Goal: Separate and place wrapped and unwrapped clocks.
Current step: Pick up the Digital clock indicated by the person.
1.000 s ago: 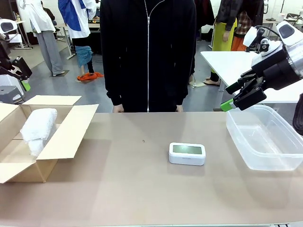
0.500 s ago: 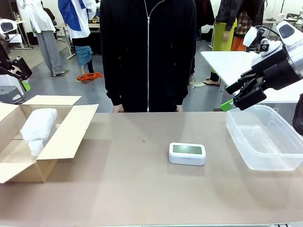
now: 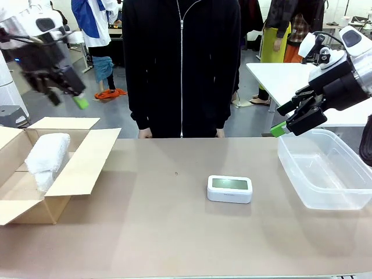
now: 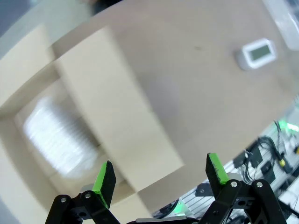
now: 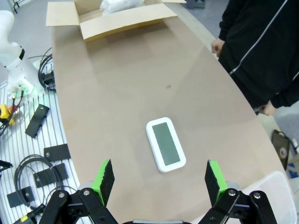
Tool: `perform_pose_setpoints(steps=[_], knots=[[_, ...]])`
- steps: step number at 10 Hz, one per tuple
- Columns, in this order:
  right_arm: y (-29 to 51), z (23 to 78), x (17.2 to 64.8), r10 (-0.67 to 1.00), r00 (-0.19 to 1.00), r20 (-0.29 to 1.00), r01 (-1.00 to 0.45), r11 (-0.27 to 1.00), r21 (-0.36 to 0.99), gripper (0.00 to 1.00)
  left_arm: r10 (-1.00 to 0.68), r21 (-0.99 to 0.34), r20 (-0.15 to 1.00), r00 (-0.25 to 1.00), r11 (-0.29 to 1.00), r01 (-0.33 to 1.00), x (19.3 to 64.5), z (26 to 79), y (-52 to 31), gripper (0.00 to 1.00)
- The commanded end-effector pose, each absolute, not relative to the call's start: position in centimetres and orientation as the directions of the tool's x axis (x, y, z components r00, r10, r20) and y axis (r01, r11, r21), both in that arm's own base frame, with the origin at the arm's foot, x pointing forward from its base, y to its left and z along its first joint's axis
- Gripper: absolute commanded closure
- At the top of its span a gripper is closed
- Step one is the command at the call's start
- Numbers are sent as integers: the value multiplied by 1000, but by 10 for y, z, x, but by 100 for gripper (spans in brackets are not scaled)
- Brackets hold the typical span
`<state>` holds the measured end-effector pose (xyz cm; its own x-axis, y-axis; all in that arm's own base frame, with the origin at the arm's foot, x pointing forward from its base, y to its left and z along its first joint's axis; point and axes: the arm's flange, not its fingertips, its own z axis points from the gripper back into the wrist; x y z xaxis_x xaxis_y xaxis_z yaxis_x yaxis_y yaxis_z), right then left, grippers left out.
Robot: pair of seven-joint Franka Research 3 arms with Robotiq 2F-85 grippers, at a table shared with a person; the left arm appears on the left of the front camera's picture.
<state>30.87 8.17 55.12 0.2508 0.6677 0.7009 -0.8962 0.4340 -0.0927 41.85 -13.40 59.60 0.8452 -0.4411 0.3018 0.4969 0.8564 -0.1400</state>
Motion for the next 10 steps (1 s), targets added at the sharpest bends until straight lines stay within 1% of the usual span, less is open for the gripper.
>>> perform_pose_setpoints(steps=[1, 2, 3, 4, 5, 7, 8, 10], knots=[[82, 548, 310, 656, 237, 716, -907, 413, -78, 0, -626, -232, 377, 683, 649, 724, 395, 582, -147, 0], [82, 548, 310, 656, 237, 716, -907, 413, -78, 0, -686, -232, 407, 603, 561, 795, 382, 575, -165, 0], [82, 548, 310, 656, 237, 716, -907, 413, -78, 0, -686, -243, 452, 570, 520, 819, 371, 574, -172, 0], [82, 548, 310, 656, 237, 716, -907, 413, -78, 0, -696, -260, 496, 518, 451, 854, 358, 574, -175, 0], [82, 548, 310, 656, 237, 716, -907, 413, -78, 0, -711, -243, 540, 450, 381, 892, 346, 573, -178, 0], [82, 548, 310, 656, 237, 716, -907, 413, -78, 0, -699, -232, 585, 411, 341, 911, 347, 562, -181, 0], [82, 548, 310, 656, 237, 716, -907, 413, -78, 0, -653, -184, 633, 415, 394, 901, 350, 558, -185, 0], [82, 548, 310, 656, 237, 716, -907, 413, -78, 0, -676, -71, 666, 314, 362, 930, 356, 550, -185, 0]])
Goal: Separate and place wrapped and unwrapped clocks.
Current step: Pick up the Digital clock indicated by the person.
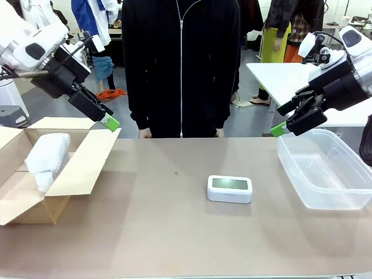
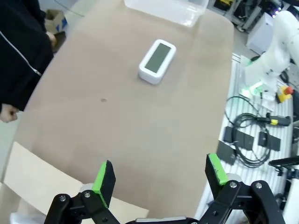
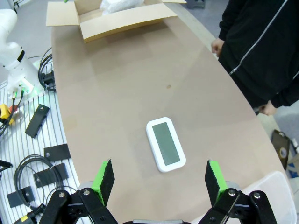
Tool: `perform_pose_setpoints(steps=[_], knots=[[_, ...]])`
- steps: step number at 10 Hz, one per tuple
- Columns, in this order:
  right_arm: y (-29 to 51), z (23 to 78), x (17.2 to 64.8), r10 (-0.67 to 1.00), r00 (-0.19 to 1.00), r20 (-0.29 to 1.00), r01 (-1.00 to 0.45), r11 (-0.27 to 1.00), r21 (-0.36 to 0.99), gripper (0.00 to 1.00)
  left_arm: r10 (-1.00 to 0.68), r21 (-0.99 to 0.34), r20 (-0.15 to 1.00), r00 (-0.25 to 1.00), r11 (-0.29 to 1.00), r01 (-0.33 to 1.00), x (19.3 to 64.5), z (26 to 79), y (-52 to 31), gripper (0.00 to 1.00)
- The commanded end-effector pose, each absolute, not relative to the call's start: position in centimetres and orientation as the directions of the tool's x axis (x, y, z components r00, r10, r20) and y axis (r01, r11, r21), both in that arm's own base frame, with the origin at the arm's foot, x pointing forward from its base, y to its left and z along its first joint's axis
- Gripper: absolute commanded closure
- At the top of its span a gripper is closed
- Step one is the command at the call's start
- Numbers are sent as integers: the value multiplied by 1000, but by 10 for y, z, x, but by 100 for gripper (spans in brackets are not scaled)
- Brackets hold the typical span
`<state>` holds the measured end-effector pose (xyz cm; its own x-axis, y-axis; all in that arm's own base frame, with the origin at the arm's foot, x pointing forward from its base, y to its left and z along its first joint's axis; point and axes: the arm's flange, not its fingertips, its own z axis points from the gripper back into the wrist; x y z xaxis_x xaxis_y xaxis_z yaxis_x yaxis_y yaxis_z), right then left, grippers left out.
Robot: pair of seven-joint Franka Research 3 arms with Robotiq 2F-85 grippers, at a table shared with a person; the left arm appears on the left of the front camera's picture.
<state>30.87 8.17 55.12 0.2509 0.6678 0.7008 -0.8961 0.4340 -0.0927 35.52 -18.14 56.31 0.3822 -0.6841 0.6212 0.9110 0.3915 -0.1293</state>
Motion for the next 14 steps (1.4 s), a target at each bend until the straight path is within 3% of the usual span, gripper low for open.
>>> perform_pose_setpoints(steps=[1, 3, 4, 14], knots=[[82, 548, 310, 656, 237, 716, -907, 413, -78, 0, -670, -36, 695, 260, 328, 944, 359, 547, -187, 0], [82, 548, 310, 656, 237, 716, -907, 413, -78, 0, -690, 11, 681, 245, 345, 939, 362, 548, -189, 0], [82, 548, 310, 656, 237, 716, -907, 413, -78, 0, -688, -45, 667, 285, 345, 937, 370, 549, -188, 0], [82, 548, 310, 656, 237, 716, -907, 413, -78, 0, -689, -8, 671, 274, 363, 932, 361, 558, -186, 0]])
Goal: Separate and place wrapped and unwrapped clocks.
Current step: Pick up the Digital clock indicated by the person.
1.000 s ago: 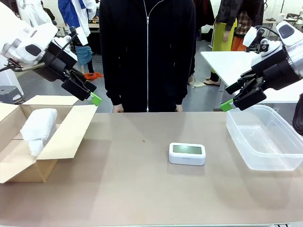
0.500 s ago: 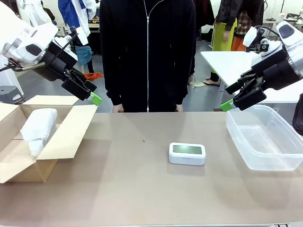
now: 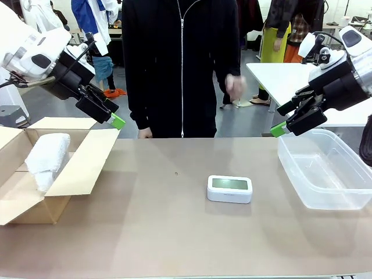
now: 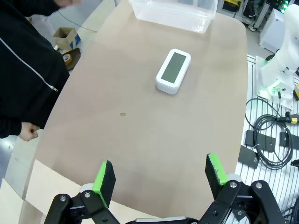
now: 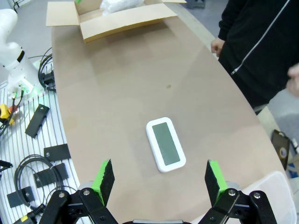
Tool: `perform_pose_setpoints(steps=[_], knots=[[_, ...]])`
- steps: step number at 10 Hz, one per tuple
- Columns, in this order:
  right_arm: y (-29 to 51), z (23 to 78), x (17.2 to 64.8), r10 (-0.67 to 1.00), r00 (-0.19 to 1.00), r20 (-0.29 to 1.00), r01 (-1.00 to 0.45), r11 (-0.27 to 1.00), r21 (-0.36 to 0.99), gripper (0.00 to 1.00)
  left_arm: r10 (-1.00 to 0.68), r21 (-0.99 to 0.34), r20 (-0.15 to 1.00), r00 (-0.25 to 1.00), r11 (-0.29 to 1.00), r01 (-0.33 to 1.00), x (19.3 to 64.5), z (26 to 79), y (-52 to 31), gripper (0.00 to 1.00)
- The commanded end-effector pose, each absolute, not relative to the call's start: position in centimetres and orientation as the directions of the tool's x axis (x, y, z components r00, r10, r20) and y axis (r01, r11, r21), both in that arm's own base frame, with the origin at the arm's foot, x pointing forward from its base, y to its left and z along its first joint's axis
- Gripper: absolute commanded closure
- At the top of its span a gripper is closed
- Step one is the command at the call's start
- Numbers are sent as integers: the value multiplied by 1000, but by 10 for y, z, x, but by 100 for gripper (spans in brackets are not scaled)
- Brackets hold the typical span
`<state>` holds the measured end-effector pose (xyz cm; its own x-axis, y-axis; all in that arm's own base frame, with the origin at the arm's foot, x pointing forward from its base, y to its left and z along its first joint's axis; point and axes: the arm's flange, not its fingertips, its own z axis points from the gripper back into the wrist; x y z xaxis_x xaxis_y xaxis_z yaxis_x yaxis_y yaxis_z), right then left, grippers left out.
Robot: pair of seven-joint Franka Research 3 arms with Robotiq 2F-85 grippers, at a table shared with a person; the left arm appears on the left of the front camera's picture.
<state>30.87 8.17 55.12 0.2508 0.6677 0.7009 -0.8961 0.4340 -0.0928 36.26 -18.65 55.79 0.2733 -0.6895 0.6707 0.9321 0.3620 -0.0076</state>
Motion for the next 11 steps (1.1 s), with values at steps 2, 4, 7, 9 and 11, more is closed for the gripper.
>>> perform_pose_setpoints(steps=[2, 4, 7, 9, 11], knots=[[82, 548, 310, 656, 237, 716, -907, 413, -78, 0, -689, -8, 671, 274, 363, 932, 361, 558, -186, 0], [82, 548, 310, 656, 237, 716, -907, 413, -78, 0, -689, -8, 671, 274, 363, 932, 361, 558, -186, 0], [82, 548, 310, 656, 237, 716, -907, 413, -78, 0, -689, -8, 671, 274, 363, 932, 361, 558, -186, 0], [82, 548, 310, 656, 237, 716, -907, 413, -78, 0, -689, -8, 671, 274, 363, 932, 361, 558, -186, 0], [82, 548, 310, 656, 237, 716, -907, 413, -78, 0, -689, -8, 671, 274, 363, 932, 361, 558, -186, 0]])
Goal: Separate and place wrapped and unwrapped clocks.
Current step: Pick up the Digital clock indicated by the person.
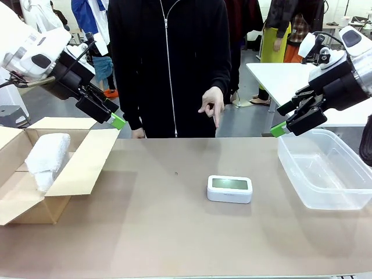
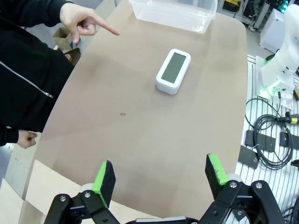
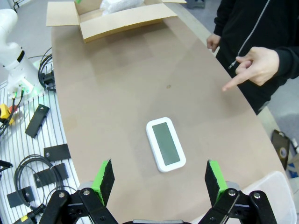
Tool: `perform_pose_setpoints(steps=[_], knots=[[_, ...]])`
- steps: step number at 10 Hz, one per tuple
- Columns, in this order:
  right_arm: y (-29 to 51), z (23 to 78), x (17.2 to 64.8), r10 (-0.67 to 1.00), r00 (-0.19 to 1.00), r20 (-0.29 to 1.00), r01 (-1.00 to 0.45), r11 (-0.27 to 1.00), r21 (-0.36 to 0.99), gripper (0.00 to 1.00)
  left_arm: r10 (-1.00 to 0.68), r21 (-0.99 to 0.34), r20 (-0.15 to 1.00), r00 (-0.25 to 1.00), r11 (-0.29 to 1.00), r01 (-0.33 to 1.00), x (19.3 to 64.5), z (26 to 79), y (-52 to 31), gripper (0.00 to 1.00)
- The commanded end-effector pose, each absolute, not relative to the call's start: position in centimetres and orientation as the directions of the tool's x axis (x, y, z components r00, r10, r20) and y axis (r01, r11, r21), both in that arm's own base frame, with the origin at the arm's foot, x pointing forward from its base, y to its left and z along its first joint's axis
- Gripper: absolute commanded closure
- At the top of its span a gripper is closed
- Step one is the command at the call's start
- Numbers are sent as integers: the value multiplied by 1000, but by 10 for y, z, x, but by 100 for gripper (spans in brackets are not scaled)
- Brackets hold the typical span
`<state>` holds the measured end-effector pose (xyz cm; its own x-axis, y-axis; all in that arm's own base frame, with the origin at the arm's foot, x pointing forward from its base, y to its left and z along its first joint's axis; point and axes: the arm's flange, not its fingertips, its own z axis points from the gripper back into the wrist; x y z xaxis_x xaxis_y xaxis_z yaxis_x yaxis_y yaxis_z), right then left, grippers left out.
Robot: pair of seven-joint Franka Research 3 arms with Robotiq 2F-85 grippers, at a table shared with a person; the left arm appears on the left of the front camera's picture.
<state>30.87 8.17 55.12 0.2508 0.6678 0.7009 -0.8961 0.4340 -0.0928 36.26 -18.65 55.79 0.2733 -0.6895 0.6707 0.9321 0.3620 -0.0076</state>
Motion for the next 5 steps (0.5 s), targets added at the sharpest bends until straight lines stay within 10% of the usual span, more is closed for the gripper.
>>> perform_pose_setpoints(steps=[1, 5], knots=[[82, 548, 310, 656, 237, 716, -907, 413, -78, 0, -689, -8, 671, 274, 363, 932, 361, 558, -186, 0], [82, 548, 310, 656, 237, 716, -907, 413, -78, 0, -689, -8, 671, 274, 363, 932, 361, 558, -186, 0]])
